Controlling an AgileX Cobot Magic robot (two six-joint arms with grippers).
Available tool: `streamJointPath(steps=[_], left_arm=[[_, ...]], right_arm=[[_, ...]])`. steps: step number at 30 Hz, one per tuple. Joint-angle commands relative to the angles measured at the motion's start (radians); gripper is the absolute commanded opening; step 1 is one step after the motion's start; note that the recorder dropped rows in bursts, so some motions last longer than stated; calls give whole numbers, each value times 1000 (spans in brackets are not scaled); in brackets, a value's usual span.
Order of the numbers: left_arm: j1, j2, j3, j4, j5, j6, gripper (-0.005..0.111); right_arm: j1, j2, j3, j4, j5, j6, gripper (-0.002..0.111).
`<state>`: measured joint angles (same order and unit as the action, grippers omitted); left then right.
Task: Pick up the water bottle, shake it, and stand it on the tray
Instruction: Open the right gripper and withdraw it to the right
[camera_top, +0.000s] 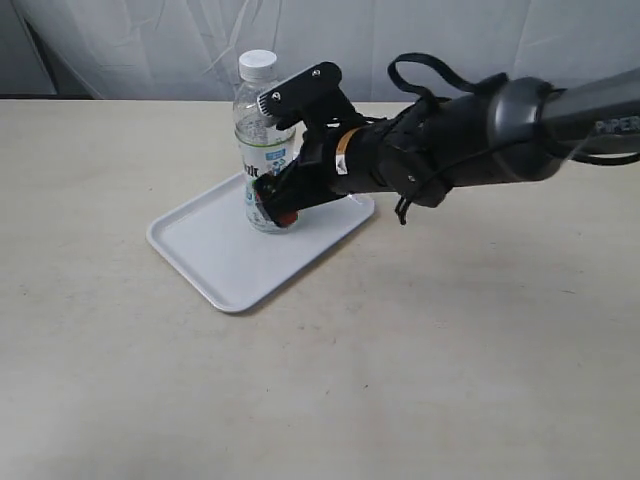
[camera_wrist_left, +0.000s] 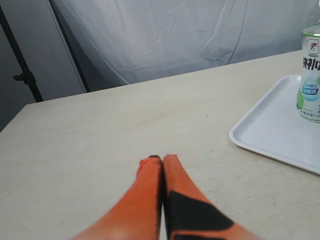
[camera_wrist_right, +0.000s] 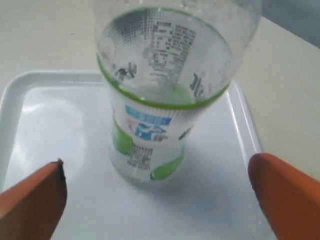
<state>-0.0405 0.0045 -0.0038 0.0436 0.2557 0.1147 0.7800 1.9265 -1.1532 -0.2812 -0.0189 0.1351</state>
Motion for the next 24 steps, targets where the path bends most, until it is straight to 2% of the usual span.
streamJointPath(steps=[1, 2, 4, 6, 7, 8, 15, 20, 24], left_arm=[[0, -5, 4, 3, -9, -1, 0], [0, -5, 4, 3, -9, -1, 0], [0, -5, 4, 3, -9, -1, 0], [0, -5, 4, 3, -9, -1, 0], [0, -5, 4, 3, -9, -1, 0], [0, -5, 4, 3, -9, -1, 0], [0, -5, 4, 3, -9, -1, 0], [0, -5, 4, 3, -9, -1, 0], [0, -5, 4, 3, -9, -1, 0]], right_arm=[[-1, -192, 163, 14, 37, -2, 96], [-1, -249, 201, 48, 59, -2, 96], [-1, -399, 270, 140, 201, -2, 85], [-1, -567, 319, 180, 378, -2, 52], [-1, -655, 346, 194, 459, -2, 21], [-1, -708, 362, 203, 495, -2, 2], [-1, -996, 390, 367, 714, 1, 3], [-1, -1109, 390, 478, 728, 1, 3], [-1, -1173, 390, 490, 728, 1, 3]])
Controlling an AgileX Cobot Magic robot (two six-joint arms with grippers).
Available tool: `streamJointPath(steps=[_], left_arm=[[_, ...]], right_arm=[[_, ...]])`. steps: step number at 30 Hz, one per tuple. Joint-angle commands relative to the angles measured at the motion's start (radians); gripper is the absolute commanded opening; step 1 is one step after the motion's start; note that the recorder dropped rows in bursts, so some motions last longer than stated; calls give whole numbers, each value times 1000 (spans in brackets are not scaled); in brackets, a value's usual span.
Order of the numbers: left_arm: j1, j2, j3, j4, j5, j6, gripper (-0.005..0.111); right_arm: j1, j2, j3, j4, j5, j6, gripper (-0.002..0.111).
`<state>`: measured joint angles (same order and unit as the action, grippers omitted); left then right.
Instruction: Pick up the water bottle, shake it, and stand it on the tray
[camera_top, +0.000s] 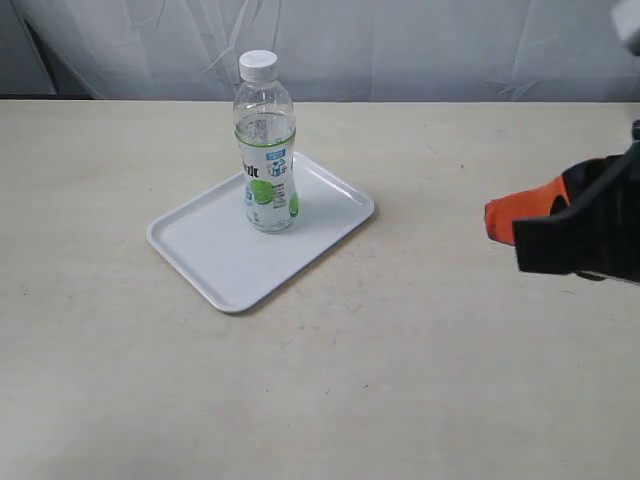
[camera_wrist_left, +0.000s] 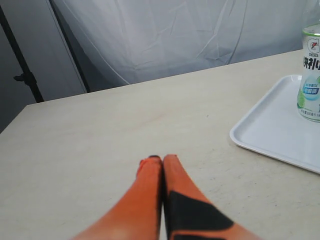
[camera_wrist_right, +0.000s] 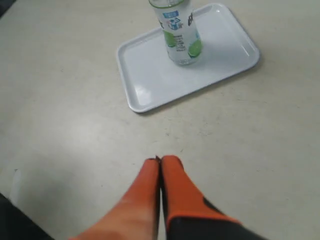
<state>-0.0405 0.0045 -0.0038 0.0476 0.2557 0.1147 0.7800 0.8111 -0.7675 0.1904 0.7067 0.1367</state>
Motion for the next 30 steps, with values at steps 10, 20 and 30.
streamJointPath(steps=[10, 20, 30], left_arm=[[0, -5, 4, -1, -9, -1, 0], [0, -5, 4, -3, -9, -1, 0], [0, -5, 4, -3, -9, -1, 0]], right_arm=[[-52, -197, 55, -95, -53, -7, 3], [-597, -600, 432, -36, -321, -14, 3], [-780, -811, 717, 31, -432, -34, 3]])
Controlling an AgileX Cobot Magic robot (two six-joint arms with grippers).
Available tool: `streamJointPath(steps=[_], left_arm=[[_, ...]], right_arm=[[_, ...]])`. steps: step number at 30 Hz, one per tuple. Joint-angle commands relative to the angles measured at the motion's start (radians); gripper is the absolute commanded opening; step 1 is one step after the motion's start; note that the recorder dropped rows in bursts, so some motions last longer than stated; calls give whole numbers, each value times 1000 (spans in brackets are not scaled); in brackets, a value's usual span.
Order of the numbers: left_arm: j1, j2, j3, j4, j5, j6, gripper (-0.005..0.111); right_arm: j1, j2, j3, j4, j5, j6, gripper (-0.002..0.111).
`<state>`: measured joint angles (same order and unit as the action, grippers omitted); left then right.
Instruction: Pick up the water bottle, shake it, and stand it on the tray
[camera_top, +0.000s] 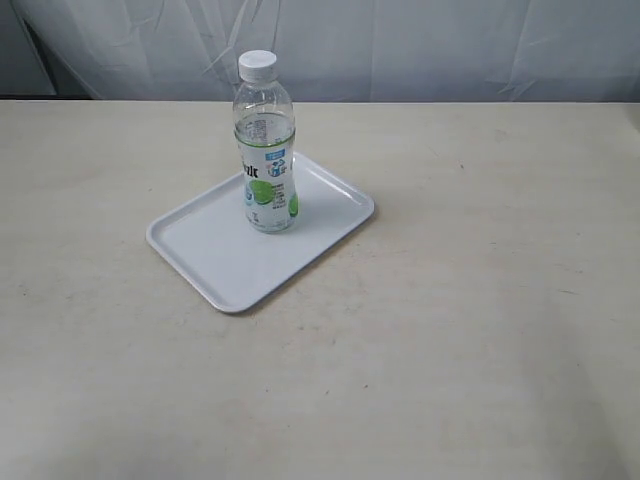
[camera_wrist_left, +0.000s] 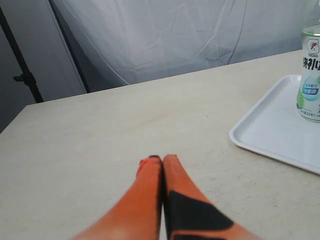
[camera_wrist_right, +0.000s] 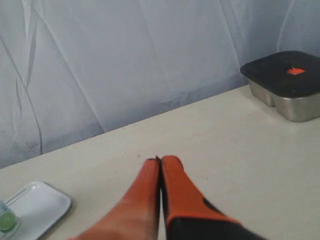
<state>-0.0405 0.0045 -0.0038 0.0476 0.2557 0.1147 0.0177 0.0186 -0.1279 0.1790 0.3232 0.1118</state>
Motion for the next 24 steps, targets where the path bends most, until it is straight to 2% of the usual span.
streamJointPath(steps=[1, 9, 24], left_arm=[[0, -5, 4, -3, -9, -1, 0], [0, -5, 4, -3, -9, -1, 0], [0, -5, 4, -3, -9, -1, 0]], right_arm=[[-17, -19, 94, 59, -52, -9, 3], [-17, -19, 128, 80, 75, -9, 3], [-17, -19, 128, 82, 73, -9, 3]])
